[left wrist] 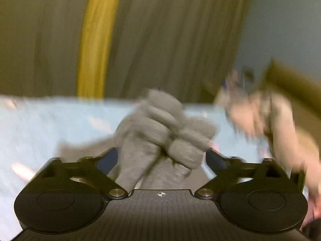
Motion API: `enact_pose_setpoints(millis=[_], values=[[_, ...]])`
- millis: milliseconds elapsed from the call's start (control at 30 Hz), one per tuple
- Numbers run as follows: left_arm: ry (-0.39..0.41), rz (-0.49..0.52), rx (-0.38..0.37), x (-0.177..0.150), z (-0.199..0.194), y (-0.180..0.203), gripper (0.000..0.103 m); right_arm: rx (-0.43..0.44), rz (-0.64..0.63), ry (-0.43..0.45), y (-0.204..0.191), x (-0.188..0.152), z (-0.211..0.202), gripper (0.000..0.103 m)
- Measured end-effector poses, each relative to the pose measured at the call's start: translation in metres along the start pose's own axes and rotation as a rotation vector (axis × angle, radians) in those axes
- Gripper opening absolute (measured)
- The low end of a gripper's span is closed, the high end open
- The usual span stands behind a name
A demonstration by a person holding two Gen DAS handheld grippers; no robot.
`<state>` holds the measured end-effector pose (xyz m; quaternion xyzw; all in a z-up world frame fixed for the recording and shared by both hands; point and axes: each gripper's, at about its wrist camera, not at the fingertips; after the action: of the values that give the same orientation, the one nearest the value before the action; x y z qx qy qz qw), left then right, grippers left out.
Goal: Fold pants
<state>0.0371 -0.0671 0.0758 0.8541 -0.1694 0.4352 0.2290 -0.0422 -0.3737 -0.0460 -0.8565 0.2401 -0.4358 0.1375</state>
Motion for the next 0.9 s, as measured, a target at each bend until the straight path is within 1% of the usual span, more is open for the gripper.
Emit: enact_pose_setpoints(millis=[33,100,167,200,233,333,367,433,467,500,533,567,600,667,700,733,767,833,867,900], values=[[-0.055,0.017,-0.003,-0.01,0.012,0.009,0.096,-0.001,0.007,0.008,0.002,0.0,-0.002,0.099],[-0.11,0.021,0.024,-0.023,0.019,0.012,0.096,0.01,0.011,0.038,0.004,0.001,-0.008,0.099],[-0.127,-0.026,0.076,-0.027,0.015,-0.005,0.096,0.06,0.03,0.036,0.008,0.001,-0.009,0.099],[-0.129,-0.06,0.113,-0.03,0.008,-0.016,0.096,0.088,0.053,0.02,0.011,0.002,-0.008,0.099],[-0.13,-0.11,0.173,-0.034,-0.001,-0.031,0.097,0.12,0.074,-0.004,0.012,0.002,-0.006,0.099],[-0.127,-0.272,0.392,-0.048,-0.027,-0.079,0.097,0.21,0.131,-0.081,0.014,0.003,0.007,0.099],[-0.129,-0.308,0.438,-0.054,-0.034,-0.091,0.097,0.248,0.16,-0.112,0.014,0.003,0.012,0.099],[-0.161,-0.392,0.516,-0.069,-0.041,-0.116,0.097,0.317,0.224,-0.173,0.013,0.003,0.024,0.099],[-0.17,-0.432,0.541,-0.074,-0.042,-0.123,0.097,0.335,0.244,-0.198,0.012,0.003,0.029,0.099],[-0.198,-0.502,0.573,-0.082,-0.042,-0.133,0.097,0.338,0.254,-0.228,0.011,0.003,0.036,0.099],[-0.225,-0.565,0.592,-0.086,-0.042,-0.143,0.097,0.325,0.257,-0.243,0.008,0.001,0.039,0.098],[-0.233,-0.603,0.608,-0.088,-0.041,-0.15,0.097,0.306,0.258,-0.25,0.006,0.0,0.041,0.094],[-0.24,-0.625,0.63,-0.091,-0.04,-0.15,0.097,0.291,0.264,-0.248,0.005,0.0,0.043,0.093],[-0.304,-0.614,0.68,-0.091,-0.031,-0.151,0.097,0.287,0.285,-0.248,0.005,0.0,0.047,0.086],[-0.332,-0.593,0.681,-0.093,-0.027,-0.149,0.097,0.29,0.289,-0.249,0.005,0.001,0.049,0.082],[-0.347,-0.571,0.682,-0.094,-0.028,-0.147,0.097,0.291,0.285,-0.26,0.005,0.002,0.051,0.068],[-0.347,-0.559,0.686,-0.093,-0.028,-0.146,0.097,0.297,0.286,-0.276,0.004,0.004,0.054,0.059],[-0.344,-0.576,0.676,-0.094,-0.027,-0.148,0.097,0.327,0.319,-0.304,0.006,0.005,0.061,0.059],[-0.345,-0.592,0.668,-0.096,-0.03,-0.15,0.097,0.313,0.315,-0.319,0.005,0.006,0.064,0.06],[-0.344,-0.609,0.665,-0.096,-0.031,-0.152,0.097,0.317,0.312,-0.326,0.006,0.006,0.065,0.063]])
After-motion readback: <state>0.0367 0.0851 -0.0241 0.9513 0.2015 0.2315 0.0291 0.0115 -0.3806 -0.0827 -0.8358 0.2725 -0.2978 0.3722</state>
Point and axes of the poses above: each gripper's, at about its wrist camera, not at the fingertips, and z roughly the way its jaws point, y to its right, x to its top
